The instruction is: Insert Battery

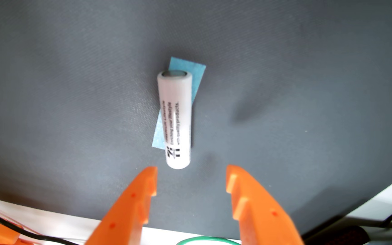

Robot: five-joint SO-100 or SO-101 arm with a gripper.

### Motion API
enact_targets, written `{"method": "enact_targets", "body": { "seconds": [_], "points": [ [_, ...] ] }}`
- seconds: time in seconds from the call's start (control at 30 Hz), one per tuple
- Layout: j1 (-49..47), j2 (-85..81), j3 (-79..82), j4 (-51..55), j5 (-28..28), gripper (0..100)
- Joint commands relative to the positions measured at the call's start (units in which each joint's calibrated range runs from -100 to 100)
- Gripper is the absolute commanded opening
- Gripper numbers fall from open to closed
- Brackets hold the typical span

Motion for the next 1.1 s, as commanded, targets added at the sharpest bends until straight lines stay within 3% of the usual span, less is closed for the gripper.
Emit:
{"method": "enact_targets", "body": {
  "seconds": [0.0, 1.07],
  "points": [
    [0.2, -0.1, 0.5, 0.0, 1.1, 18],
    [3.5, -0.1, 6.4, -6.1, 1.6, 18]
  ]
}}
